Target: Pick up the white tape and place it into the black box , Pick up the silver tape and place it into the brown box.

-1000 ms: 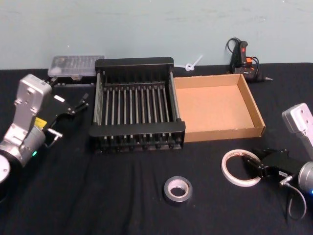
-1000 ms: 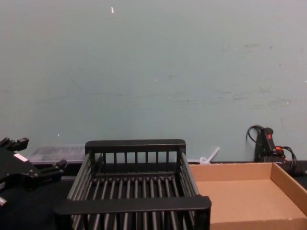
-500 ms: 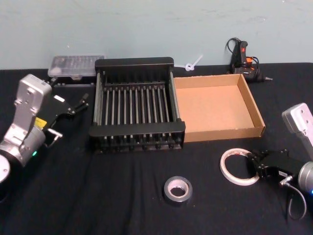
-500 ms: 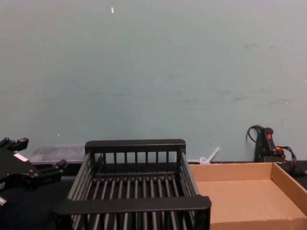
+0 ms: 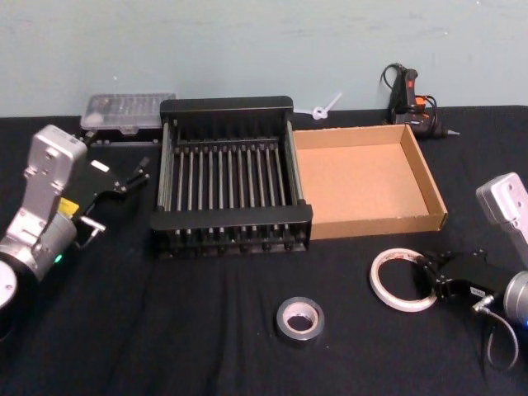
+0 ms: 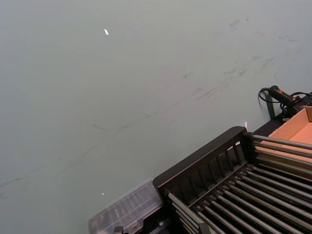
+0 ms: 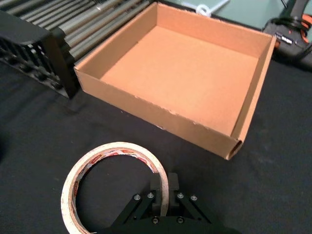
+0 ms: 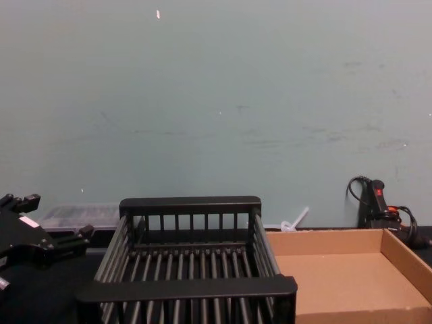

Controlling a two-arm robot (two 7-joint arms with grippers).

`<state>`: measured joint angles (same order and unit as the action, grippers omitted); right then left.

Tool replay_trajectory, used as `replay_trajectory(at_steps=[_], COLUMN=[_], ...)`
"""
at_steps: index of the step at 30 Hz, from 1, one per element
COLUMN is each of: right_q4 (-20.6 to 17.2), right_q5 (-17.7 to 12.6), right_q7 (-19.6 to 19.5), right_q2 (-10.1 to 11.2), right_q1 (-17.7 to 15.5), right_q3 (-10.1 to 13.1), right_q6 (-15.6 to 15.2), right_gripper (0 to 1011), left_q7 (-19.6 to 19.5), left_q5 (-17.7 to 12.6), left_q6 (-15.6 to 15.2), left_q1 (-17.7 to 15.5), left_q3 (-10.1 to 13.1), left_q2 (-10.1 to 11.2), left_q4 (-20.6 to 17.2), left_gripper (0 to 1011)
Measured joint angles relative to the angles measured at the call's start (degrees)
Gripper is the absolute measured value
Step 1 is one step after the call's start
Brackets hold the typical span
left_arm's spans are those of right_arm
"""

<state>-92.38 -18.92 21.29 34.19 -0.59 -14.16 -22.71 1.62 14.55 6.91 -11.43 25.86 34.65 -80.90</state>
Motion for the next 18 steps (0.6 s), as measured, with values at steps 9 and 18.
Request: replay_trajectory(at_steps=[9,18], right_q4=[-2.7,-3.3], right_q5=[-1.5,-2.1], right_q7=[1.3,1.1], right_q2=[0.8,0.3], right_q1=[-0.2,2.7], right_q3=[1.0,0.8], right_q6=[1.9,3.1], right_gripper=[97,97], left_q7=[0.0,0.0], left_q5=[0.0,0.0], left_q6=[0.0,0.0], left_q1=[0.0,0.0], left_q3=[0.0,0.0], left_q2=[0.0,0.0], left_q4=[0.0,0.0], left_gripper=[1001,1001])
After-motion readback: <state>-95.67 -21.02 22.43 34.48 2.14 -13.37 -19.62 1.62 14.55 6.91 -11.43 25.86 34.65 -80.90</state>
